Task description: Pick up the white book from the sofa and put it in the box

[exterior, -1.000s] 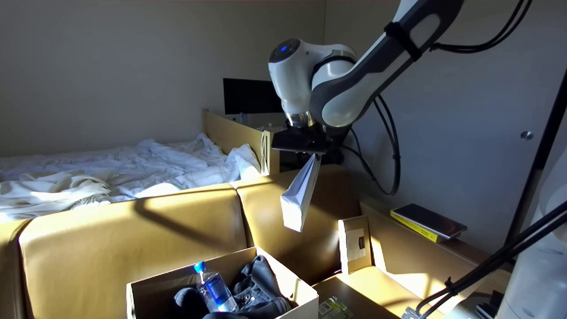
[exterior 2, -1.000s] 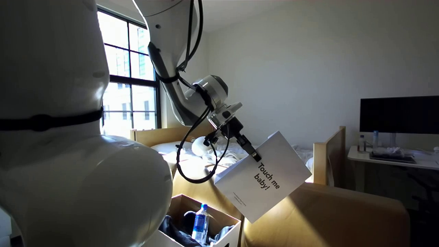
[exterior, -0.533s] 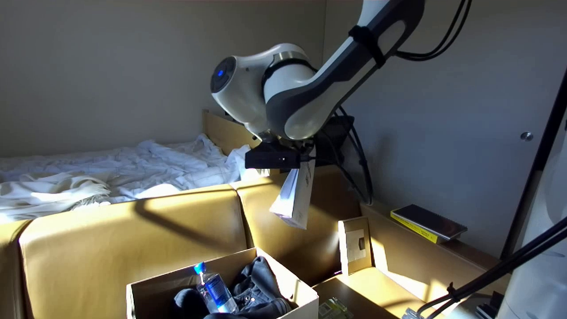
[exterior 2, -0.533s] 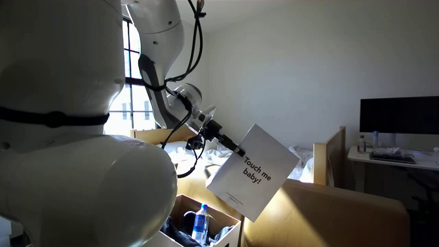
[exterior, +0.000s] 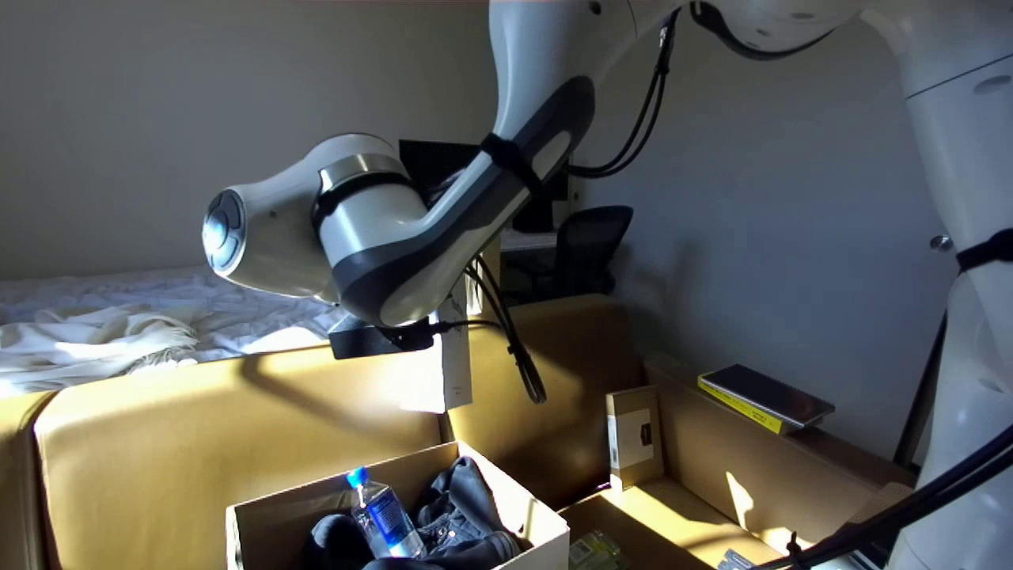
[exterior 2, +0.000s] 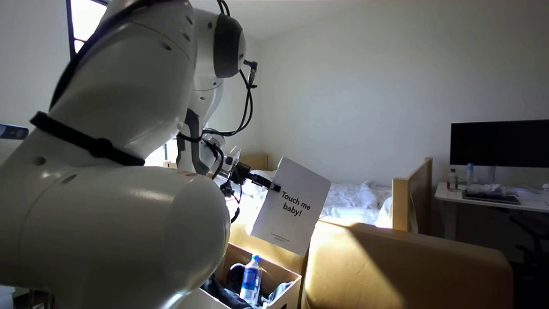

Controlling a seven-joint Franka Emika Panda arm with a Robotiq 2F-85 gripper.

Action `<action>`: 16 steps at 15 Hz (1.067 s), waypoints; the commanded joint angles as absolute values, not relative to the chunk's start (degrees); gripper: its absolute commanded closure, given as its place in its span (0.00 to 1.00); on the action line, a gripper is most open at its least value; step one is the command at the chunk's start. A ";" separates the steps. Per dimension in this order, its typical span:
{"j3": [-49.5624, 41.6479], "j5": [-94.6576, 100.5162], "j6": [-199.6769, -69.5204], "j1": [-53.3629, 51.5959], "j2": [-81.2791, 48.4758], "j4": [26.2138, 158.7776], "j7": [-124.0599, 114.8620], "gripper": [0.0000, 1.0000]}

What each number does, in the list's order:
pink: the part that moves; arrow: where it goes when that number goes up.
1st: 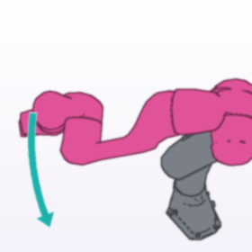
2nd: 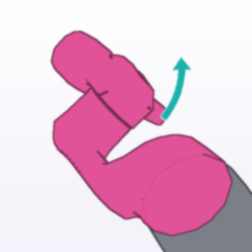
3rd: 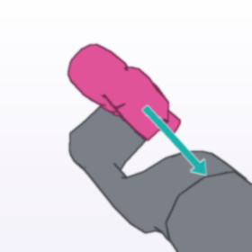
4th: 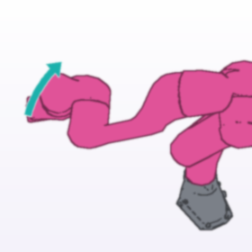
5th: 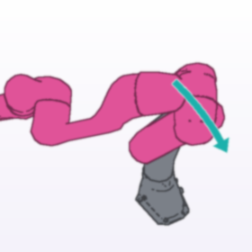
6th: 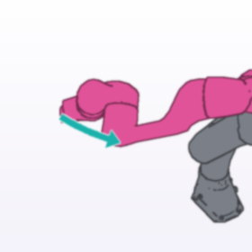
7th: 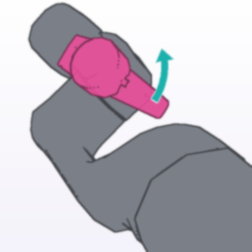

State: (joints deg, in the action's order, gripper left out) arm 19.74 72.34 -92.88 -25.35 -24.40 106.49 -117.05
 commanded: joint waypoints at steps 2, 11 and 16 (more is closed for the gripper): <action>19.27 71.32 -101.98 -25.82 -35.47 98.01 -110.78 0.99; 18.65 69.42 -101.33 -32.25 -36.37 97.18 -103.52 0.99; 19.04 69.86 -93.12 -35.99 -28.47 105.23 -106.03 0.99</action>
State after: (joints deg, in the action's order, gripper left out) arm 18.97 70.12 -96.95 -33.90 -35.67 98.14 -104.75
